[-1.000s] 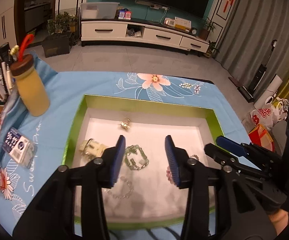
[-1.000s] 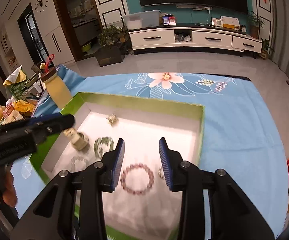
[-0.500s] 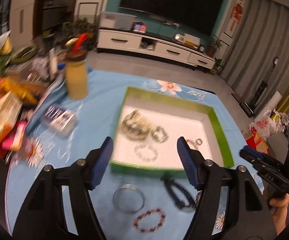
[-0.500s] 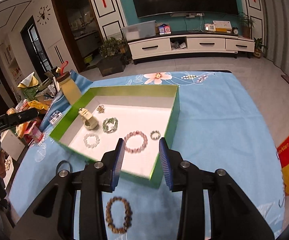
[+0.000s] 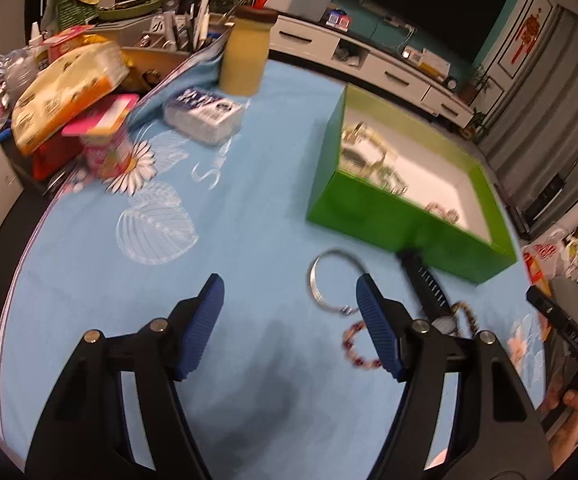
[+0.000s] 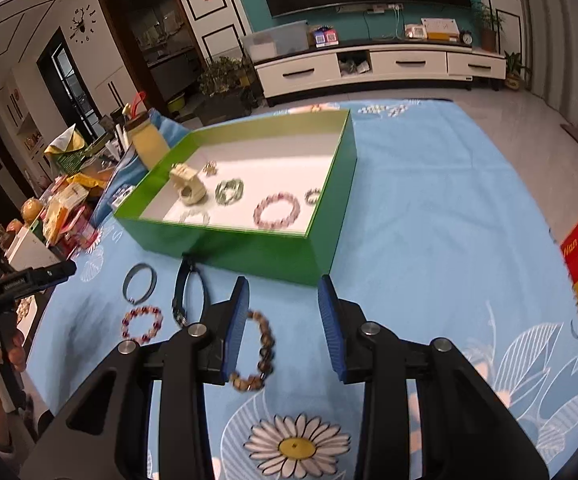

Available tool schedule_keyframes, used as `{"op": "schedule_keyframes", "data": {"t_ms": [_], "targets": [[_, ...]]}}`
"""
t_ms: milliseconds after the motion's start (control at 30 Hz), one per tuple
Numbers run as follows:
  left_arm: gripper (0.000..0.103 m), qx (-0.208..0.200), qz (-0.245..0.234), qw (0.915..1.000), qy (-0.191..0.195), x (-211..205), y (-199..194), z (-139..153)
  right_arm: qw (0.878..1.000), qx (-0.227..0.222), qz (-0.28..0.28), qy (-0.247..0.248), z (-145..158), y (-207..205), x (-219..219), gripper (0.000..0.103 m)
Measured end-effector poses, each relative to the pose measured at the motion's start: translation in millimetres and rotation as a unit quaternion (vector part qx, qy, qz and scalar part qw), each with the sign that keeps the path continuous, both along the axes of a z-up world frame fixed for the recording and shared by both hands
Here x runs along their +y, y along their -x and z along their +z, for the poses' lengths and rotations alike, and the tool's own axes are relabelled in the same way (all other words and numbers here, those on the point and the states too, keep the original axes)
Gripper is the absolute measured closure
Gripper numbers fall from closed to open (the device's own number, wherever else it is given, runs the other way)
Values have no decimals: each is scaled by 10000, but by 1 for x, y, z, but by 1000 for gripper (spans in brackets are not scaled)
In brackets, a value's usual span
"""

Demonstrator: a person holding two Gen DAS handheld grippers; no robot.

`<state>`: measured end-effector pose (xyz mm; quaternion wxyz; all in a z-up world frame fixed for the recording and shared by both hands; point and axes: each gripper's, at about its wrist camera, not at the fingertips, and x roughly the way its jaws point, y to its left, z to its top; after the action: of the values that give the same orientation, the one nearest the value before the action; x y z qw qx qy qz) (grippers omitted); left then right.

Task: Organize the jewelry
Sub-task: 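Withdraw both open tools from the box toward the remaining bead bracelets, then grasp the red-and-cream bead bracelet with the left tool while the right tool grasps the wooden bead bracelet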

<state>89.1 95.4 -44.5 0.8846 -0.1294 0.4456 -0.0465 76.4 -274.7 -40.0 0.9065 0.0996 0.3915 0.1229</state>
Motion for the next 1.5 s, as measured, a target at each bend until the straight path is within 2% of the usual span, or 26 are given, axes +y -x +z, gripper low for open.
{"op": "schedule_keyframes", "data": {"t_ms": [100, 367, 633, 933, 1233, 1500], "targets": [[33, 65, -38, 9999, -149, -2, 10, -9, 9999, 143, 68, -50, -11, 8, 5, 67], [33, 254, -238, 9994, 17, -11, 28, -25, 9982, 544, 224, -112, -43, 22, 18, 67], [33, 347, -493, 9981, -86, -32, 33, -37, 9983, 543, 210, -64, -47, 25, 23, 67], [33, 265, -716, 9966, -301, -56, 21, -41, 9982, 545, 242, -66, -51, 25, 22, 67], [48, 235, -908, 9933, -672, -78, 8, -51, 9982, 574, 164, 61, -57, 18, 21, 67], [64, -1, -1143, 9877, -1068, -93, 8, -55, 9980, 587, 177, 156, -61, 11, 26, 67]]}}
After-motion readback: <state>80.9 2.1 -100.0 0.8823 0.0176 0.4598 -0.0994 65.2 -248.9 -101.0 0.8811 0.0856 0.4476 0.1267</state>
